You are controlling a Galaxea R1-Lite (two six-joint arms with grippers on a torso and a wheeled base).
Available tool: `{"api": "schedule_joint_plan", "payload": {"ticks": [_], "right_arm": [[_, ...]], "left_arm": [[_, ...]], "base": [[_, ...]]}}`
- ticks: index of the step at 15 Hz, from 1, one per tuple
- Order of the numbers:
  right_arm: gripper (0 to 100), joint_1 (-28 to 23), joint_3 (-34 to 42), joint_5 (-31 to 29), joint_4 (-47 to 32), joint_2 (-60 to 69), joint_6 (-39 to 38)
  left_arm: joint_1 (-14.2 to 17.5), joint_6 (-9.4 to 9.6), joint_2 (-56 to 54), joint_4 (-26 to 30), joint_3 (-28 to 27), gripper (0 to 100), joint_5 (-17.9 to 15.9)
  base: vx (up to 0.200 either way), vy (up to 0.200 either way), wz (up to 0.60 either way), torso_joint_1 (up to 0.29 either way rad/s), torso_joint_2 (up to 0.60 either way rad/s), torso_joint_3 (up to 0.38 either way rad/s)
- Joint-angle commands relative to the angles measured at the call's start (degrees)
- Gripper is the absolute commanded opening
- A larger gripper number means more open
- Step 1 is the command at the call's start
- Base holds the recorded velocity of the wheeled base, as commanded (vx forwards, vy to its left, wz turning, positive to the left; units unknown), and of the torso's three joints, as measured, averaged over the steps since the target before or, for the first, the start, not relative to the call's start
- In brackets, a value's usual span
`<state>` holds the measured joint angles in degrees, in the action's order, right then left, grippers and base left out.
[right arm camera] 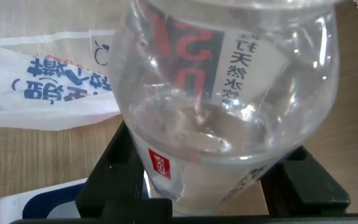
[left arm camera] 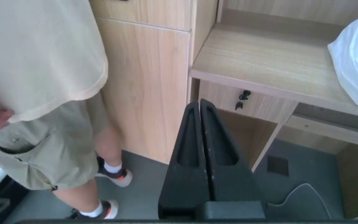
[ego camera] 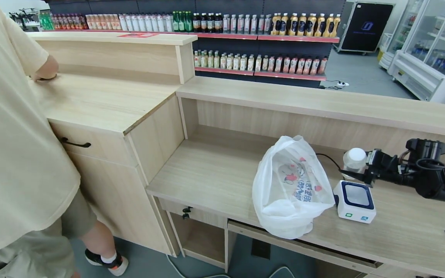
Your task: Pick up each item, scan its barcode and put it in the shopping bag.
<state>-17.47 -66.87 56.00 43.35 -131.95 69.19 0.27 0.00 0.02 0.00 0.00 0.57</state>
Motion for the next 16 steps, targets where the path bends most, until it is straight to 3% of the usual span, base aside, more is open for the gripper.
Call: {"api": "schedule_joint_plan", "payload": {"ticks": [1,16], "right_arm": [[0,0.0,0.1,0.0,0.0,-0.9,0.4],[0,-0.7,0.0,0.0,0.0,-0.6,1.6]], "left_arm": [[0.0,0.00,0.0,0.0,0.0,0,0.0],[0.0,0.00,0.0,0.0,0.0,0,0.0]], "base": [[0.000,0.000,0.00,0.000,0.00,0.000],[0.000,0.000,0.00,0.000,0.00,0.000]]}}
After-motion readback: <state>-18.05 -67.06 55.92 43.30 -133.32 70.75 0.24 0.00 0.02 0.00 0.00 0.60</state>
